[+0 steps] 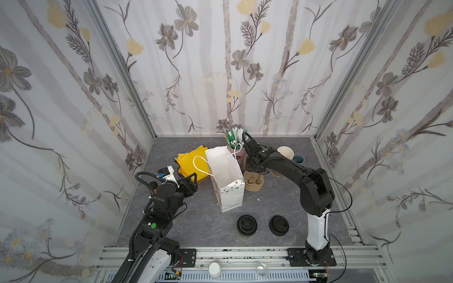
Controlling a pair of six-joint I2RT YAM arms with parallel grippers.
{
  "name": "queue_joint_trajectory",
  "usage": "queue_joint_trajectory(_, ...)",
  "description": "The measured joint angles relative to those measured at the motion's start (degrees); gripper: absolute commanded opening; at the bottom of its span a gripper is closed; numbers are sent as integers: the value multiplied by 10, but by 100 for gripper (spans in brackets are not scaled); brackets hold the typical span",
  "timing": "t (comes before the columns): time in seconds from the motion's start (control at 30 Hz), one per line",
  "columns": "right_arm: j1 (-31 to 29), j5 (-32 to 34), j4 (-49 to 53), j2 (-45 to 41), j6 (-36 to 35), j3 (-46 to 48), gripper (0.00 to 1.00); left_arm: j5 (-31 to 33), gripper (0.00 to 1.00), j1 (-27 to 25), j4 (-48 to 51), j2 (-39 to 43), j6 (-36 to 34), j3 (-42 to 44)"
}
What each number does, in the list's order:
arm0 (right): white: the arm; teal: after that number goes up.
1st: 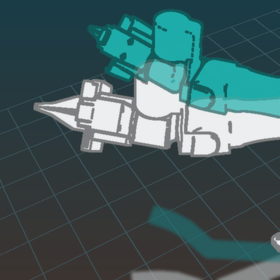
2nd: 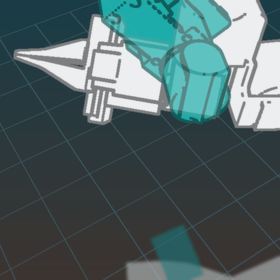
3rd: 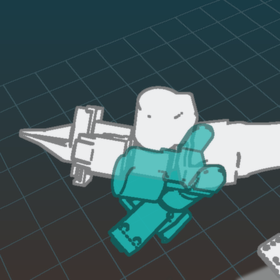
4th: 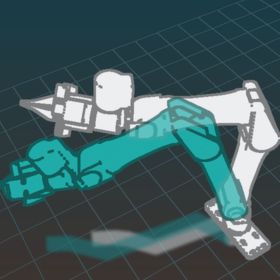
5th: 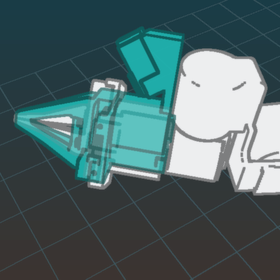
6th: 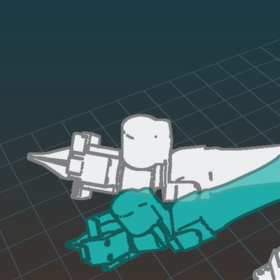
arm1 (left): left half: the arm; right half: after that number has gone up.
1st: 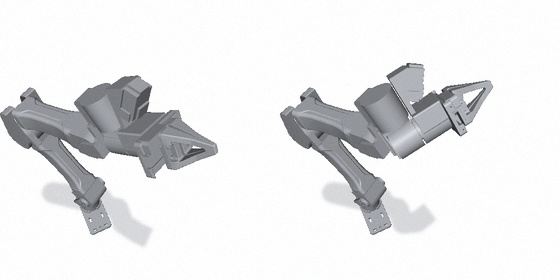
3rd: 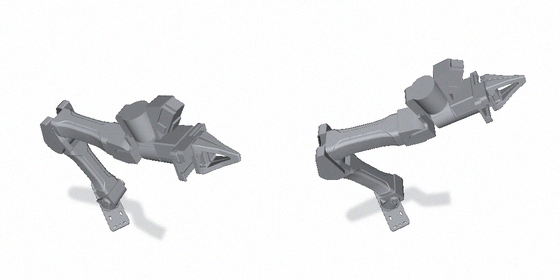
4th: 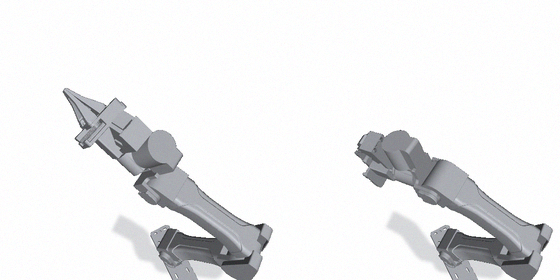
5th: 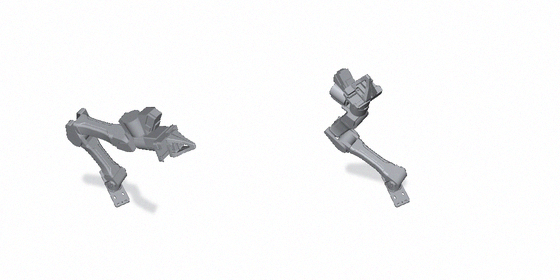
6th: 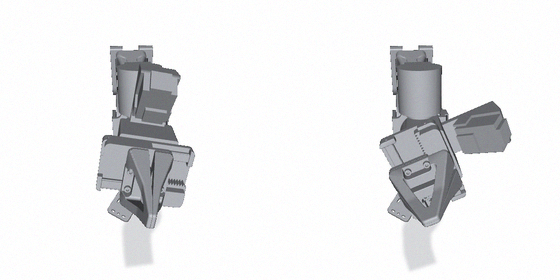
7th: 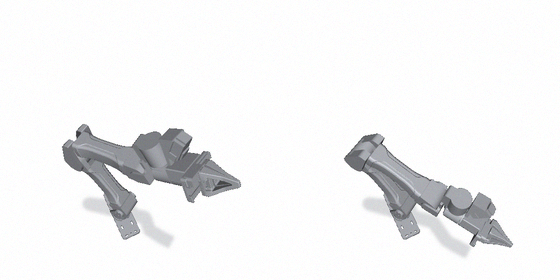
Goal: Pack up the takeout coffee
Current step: 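Reach the right gripper into the cup carrier while the left gripper nears the bag, then grip the cardboard cup carrier edge with the right gripper and lift it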
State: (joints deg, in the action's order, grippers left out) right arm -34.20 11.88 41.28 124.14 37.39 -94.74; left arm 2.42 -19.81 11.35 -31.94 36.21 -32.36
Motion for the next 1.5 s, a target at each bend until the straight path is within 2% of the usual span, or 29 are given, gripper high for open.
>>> queue_joint_trajectory(0.4,0,-2,1,-4,0,-1,33,-1,71,0,0,3,0,0)
queue_joint_trajectory(0.9,-5,1,26,-59,-4,-2,33,-28,72,0,0,5,2,-9)
queue_joint_trajectory(1.13,-12,9,57,-109,-16,-2,33,-59,72,0,0,7,11,-15)
queue_joint_trajectory(1.5,-37,51,151,-234,-30,-1,33,-116,73,0,0,16,28,-23)
